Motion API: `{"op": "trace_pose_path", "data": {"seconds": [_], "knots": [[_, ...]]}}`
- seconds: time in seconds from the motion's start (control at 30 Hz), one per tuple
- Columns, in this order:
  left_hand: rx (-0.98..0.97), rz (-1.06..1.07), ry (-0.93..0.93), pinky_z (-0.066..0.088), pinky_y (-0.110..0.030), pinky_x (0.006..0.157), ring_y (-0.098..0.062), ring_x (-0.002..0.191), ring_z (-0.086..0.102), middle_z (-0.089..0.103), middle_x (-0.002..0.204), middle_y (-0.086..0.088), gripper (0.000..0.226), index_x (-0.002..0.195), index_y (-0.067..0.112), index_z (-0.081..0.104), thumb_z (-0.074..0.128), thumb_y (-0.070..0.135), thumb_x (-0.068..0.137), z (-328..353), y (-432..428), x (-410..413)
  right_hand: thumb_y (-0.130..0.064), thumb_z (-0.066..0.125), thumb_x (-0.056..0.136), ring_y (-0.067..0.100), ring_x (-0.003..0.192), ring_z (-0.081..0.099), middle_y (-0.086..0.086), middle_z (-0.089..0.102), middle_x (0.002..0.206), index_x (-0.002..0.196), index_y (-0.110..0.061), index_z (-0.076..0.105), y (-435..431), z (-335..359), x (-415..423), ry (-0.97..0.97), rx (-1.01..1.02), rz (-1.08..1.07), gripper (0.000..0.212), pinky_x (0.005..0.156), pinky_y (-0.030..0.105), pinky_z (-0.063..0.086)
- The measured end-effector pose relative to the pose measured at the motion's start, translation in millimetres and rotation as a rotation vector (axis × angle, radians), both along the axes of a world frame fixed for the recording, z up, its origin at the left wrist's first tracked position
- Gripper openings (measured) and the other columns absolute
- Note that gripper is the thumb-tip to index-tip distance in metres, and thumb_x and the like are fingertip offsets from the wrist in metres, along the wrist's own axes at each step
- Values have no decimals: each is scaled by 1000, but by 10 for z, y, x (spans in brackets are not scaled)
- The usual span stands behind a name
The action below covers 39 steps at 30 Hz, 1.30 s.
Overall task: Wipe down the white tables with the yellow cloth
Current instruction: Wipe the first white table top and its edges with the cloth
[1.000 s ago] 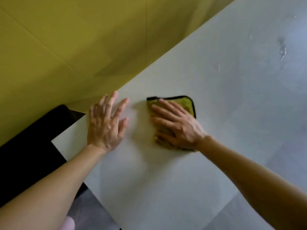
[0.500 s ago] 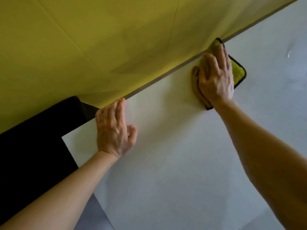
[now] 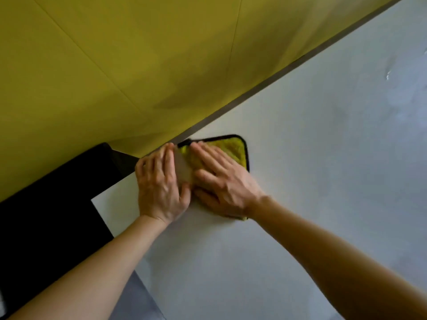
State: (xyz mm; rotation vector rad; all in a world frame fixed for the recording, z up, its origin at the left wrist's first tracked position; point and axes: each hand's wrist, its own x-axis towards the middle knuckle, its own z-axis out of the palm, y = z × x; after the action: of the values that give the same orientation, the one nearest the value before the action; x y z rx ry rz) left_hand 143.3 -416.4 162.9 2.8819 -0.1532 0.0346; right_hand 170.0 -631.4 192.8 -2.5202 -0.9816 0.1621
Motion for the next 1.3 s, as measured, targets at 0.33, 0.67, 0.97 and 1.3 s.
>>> {"op": "trace_pose_path", "data": {"seconds": [0.33, 0.67, 0.97, 1.3], "knots": [[-8, 0, -35, 39, -61, 115, -44, 135, 54, 51, 160, -23, 94, 164, 1, 40, 57, 37, 79, -44, 2, 13, -37, 61, 102, 34, 164, 31, 17, 36, 174, 166, -5, 41, -139, -26, -44, 33, 42, -308, 75, 131, 55, 28], [12, 25, -70, 37, -61, 117, -44, 139, 52, 46, 167, -21, 80, 167, 5, 36, 49, 44, 99, -86, -18, 6, -39, 57, 105, 38, 162, 33, 20, 40, 171, 159, -6, 52, -703, -48, -144, -39, 29, -580, 63, 129, 60, 29], [93, -165, -141, 27, -61, 128, -43, 156, 38, 39, 169, -22, 69, 164, 5, 41, 47, 39, 104, -23, -50, 34, -33, 55, 100, 42, 157, 40, 24, 47, 165, 146, -2, 54, -1609, 18, -85, -86, 25, -1174, 55, 128, 61, 31], [32, -273, -146, 38, -59, 118, -45, 136, 53, 55, 148, -23, 50, 146, 1, 59, 54, 29, 105, 118, -751, -547, -34, 52, 88, 45, 157, 36, 21, 43, 168, 162, -20, 51, -2327, -15, -573, -23, -29, -1084, 75, 126, 64, 31]]}}
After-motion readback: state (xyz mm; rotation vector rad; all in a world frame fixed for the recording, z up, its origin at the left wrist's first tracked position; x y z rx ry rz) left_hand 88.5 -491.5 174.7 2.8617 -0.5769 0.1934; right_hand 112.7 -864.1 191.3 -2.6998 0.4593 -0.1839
